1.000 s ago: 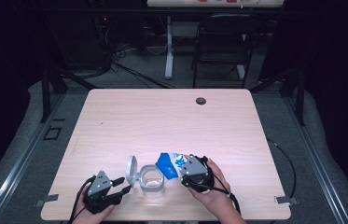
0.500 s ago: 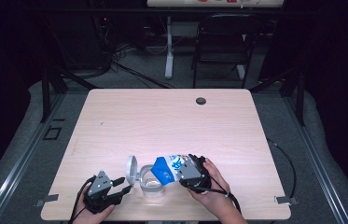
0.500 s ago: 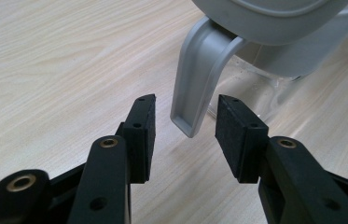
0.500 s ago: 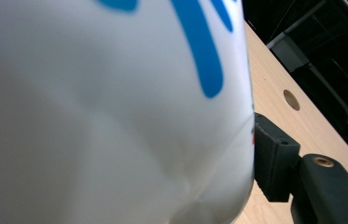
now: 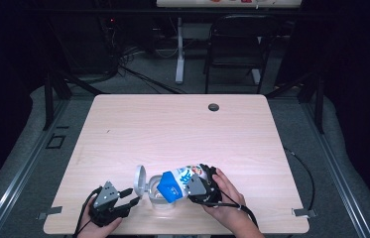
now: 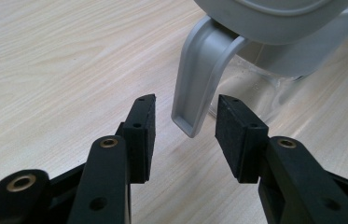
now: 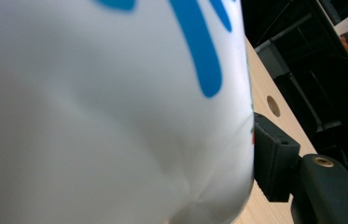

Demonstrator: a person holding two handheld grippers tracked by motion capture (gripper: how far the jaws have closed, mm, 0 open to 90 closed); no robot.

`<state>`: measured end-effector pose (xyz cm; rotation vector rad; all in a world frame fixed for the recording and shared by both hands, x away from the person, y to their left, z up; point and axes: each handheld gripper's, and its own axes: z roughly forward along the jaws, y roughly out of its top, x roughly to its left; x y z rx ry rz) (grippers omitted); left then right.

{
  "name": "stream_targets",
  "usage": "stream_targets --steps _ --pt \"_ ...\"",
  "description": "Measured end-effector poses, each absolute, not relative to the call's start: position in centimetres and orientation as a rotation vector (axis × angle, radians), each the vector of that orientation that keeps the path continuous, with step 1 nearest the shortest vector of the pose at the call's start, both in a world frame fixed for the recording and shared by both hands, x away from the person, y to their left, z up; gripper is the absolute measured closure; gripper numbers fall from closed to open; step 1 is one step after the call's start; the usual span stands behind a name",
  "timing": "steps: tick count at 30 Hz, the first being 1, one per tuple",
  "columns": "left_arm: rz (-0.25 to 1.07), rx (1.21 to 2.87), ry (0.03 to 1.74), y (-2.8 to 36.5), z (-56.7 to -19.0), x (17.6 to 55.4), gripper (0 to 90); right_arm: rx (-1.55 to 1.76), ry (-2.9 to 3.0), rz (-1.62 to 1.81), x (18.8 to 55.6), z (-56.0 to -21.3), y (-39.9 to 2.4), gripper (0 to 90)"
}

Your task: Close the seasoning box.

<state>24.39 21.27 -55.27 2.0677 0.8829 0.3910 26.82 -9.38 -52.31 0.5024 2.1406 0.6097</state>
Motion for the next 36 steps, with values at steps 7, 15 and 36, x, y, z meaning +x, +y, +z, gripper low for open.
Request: stream_targets --steps 7,15,36 --pt "0.393 2.073 0.873 21.2 -55.3 24.4 58.5 0.460 2.126 0.579 26.6 -52.4 -9.1 41.6" --pt "0.377 2.078 0.870 20.9 -55.3 24.4 60.8 0.428 2.112 0.524 26.5 -52.4 -9.0 41.6" --pt "0.356 2.115 0.838 20.2 -55.3 24.2 76.7 0.412 2.104 0.476 26.8 -52.3 -9.1 41.6"
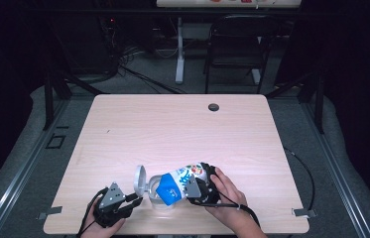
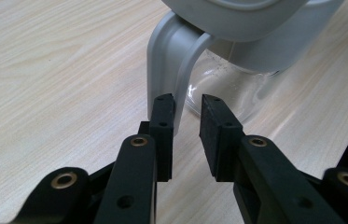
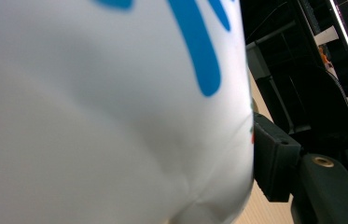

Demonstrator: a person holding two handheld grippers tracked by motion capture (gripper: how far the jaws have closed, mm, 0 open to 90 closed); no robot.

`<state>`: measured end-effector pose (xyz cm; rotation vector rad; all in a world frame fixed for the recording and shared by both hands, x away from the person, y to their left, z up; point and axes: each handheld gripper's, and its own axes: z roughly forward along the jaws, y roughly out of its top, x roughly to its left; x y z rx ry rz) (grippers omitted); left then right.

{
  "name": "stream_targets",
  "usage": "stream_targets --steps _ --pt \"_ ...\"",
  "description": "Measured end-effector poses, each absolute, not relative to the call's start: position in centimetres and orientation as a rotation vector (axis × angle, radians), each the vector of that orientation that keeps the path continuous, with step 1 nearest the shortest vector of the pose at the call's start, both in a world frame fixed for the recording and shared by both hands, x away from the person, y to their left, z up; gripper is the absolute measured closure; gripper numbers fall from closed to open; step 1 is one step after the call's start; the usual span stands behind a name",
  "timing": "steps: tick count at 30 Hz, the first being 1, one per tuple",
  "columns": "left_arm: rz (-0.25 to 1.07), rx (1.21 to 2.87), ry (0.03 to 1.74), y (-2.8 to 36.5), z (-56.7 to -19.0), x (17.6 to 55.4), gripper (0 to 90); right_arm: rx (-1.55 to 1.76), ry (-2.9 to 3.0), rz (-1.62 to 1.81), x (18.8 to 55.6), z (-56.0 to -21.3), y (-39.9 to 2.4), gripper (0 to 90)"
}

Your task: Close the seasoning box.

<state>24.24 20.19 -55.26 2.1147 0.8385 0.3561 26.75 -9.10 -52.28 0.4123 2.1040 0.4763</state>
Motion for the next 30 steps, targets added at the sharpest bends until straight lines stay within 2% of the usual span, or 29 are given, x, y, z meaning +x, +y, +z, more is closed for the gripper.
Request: stream_targets --steps 11,30 --pt "0.339 2.113 0.820 20.19 -55.13 24.13 77.8 0.398 2.097 0.459 26.88 -52.20 -9.07 41.7" --pt "0.354 2.092 0.842 20.89 -55.20 24.29 67.5 0.315 2.060 0.383 26.85 -52.27 -8.76 41.8"
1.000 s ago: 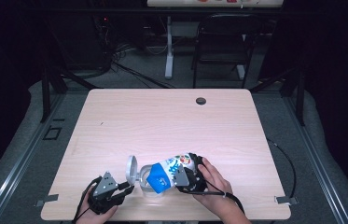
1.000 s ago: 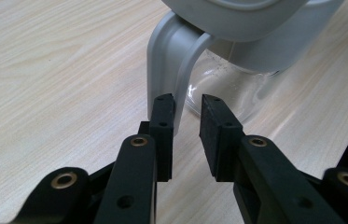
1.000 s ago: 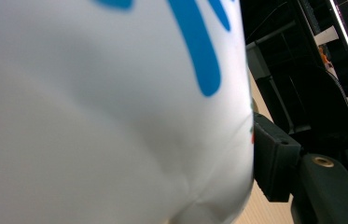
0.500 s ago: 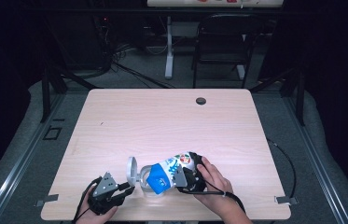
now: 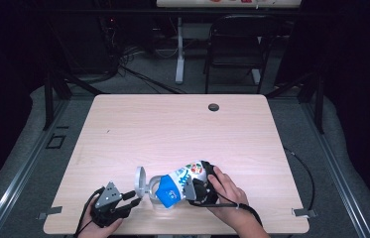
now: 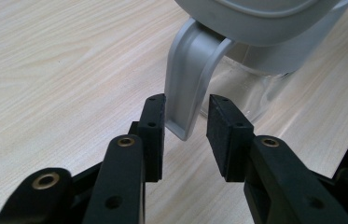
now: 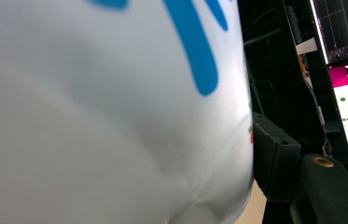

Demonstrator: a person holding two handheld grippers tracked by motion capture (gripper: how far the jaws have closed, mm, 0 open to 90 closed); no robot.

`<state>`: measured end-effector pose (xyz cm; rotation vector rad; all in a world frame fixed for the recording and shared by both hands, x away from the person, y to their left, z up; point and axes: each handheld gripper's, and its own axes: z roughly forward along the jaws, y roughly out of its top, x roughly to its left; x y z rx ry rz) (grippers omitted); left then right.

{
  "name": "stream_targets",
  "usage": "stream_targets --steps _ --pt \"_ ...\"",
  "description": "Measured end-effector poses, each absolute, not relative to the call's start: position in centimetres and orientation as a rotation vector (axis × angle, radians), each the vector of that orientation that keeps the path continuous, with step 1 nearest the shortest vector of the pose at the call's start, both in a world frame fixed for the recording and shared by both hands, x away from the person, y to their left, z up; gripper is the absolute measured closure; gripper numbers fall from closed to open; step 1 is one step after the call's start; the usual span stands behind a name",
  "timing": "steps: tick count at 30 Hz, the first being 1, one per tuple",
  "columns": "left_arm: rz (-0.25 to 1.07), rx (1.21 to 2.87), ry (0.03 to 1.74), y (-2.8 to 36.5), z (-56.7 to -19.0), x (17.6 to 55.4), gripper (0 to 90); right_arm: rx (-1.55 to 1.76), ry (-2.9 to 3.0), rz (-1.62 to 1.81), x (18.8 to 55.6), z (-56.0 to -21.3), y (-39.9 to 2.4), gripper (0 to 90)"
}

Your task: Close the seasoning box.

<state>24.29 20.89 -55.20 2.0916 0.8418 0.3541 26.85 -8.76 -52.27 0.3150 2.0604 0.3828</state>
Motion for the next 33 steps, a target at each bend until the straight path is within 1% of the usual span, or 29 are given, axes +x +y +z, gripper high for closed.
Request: stream_targets --steps 16,33 --pt "0.370 2.089 0.847 20.95 -55.18 24.32 64.1 0.269 2.040 0.345 26.91 -52.04 -8.44 41.9" --pt "0.380 2.093 0.847 20.97 -55.18 24.37 63.4 0.230 2.024 0.297 26.85 -51.78 -8.27 41.9"
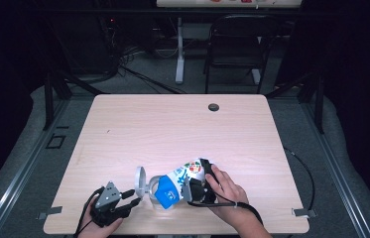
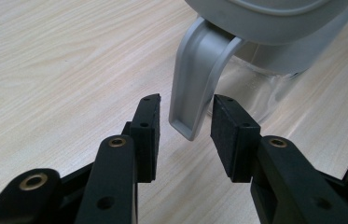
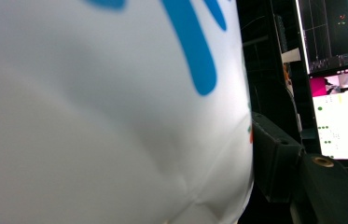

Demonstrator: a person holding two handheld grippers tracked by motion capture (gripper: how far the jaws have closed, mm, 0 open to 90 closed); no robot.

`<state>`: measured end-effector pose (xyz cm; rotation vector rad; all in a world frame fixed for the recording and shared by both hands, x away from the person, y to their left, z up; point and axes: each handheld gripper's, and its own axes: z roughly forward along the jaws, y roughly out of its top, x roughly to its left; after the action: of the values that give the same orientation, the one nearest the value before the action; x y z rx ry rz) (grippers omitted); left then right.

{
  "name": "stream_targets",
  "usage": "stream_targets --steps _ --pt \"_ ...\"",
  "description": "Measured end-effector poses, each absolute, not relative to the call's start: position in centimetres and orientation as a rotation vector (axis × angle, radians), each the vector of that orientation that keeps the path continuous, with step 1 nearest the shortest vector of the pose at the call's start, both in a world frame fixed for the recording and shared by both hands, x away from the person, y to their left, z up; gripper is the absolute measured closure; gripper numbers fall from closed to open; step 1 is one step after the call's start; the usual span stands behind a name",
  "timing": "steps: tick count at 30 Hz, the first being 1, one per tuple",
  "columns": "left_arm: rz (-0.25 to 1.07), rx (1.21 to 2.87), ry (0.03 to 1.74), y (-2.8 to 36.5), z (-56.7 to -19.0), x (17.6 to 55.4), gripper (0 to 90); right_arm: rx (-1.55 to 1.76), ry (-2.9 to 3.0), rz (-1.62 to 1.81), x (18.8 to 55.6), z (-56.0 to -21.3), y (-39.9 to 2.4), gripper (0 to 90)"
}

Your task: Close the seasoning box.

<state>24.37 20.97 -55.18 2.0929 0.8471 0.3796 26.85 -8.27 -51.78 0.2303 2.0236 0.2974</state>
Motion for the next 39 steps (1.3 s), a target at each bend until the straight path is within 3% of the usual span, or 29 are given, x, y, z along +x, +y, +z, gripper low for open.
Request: stream_targets --steps 39 --pt "0.384 2.098 0.848 20.82 -55.31 24.37 63.5 0.147 1.972 0.260 26.80 -51.61 -7.66 42.3"
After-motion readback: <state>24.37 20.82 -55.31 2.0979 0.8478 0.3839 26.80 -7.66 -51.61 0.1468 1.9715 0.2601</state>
